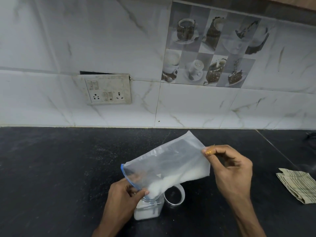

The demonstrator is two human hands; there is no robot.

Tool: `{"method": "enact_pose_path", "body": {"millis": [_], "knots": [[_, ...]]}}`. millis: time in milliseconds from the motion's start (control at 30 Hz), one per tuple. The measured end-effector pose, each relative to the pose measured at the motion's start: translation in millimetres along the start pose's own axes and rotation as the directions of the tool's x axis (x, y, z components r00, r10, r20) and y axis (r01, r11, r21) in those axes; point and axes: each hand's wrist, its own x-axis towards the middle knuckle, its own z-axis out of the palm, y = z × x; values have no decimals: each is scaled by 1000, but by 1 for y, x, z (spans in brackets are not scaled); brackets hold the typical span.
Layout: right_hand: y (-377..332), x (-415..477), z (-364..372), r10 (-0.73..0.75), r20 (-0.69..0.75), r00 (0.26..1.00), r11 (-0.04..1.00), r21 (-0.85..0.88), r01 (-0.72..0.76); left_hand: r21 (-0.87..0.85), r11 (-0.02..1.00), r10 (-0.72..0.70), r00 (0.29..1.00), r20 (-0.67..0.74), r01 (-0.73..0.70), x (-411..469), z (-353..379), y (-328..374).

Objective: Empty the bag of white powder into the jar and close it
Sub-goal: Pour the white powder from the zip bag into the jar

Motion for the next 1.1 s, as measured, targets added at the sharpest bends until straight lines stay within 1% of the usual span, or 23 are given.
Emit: {"method": "enact_pose_path", "body": {"millis": [67, 167, 233, 300, 433, 567, 800, 967, 1100], "knots": [[0, 0, 0, -44, 23, 999, 999, -16, 45, 9, 1000, -5, 1000, -1, 5, 0, 0, -2], [0, -1, 0, -71, 91, 993, 997, -35, 74, 9, 1000, -2, 1000, -2, 2, 0, 0, -1], [2, -1, -3, -74, 147, 986, 995, -49, 82, 12, 1000, -11, 1000, 2, 11, 0, 1, -1], [2, 0, -6, -48, 184, 982, 998, -39, 56, 4, 1000, -25, 1000, 1, 25, 0, 0, -2], [-3, 0, -4, 88, 131, 987, 990, 93, -101, -3, 1000, -30, 1000, 5, 30, 1, 1, -3], [-6, -1, -3, 155, 107, 982, 980, 112, -167, 11, 1000, -27, 1000, -6, 27, 1, 0, -4], [-3, -6, -3, 193, 50, 980, 972, 123, -198, 11, 1000, -14, 1000, 8, 14, 0, -1, 1], [-2, -5, -4, 176, 46, 983, 975, 127, -180, 8, 1000, 9, 1000, 8, -9, 0, -1, 3], [-1, -8, 3, 168, 61, 984, 974, 141, -175, 6, 1000, -20, 1000, -11, 20, 0, 0, -2]]}}
